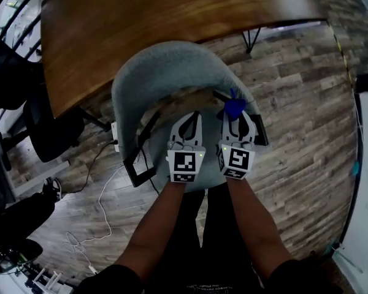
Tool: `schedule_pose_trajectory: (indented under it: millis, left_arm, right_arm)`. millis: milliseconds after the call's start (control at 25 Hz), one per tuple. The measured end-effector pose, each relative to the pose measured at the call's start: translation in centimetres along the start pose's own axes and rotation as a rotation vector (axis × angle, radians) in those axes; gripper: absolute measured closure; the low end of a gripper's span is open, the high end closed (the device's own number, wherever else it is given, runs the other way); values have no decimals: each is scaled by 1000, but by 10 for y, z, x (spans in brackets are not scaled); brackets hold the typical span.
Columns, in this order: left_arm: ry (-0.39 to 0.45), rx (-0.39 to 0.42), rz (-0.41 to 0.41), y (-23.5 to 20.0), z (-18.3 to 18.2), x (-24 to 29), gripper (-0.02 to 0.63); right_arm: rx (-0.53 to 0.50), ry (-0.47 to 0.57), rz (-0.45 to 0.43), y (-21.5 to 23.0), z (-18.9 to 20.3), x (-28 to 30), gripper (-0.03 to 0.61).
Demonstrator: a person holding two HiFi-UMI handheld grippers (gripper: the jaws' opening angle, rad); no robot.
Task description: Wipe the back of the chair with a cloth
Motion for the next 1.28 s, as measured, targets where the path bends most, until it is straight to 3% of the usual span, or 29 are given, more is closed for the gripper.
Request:
schedule_pose_trajectory:
  millis: [240, 440, 680, 920, 1280]
  left_arm:
    - [76, -139, -58, -12, -58, -73, 611]
    - [123, -144, -126, -31, -94, -134, 611]
    - [162, -141, -148, -15, -129, -208, 611]
    - [244, -57, -194, -4, -168, -263, 611]
    - [312, -93, -215, 41, -184, -304, 611]
  right_arm:
    - [-15, 22, -111, -31, -59, -40, 443]
    - [-48, 87, -214, -77, -104, -58, 443]
    - [-85, 147, -329, -111, -153, -119, 443]
    - [-70, 210, -355, -116, -195, -172, 443]
    - [-130, 238, -439, -109, -229, -230, 443]
Point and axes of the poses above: the fingertips, and each gripper's own axes: x forward along the fingers, y to its right, z out of its underside, the point moved 10 cm from there along -x, backward along the fingers, and after that the axes turned 7 degrees about y, right-handed, at the moved point
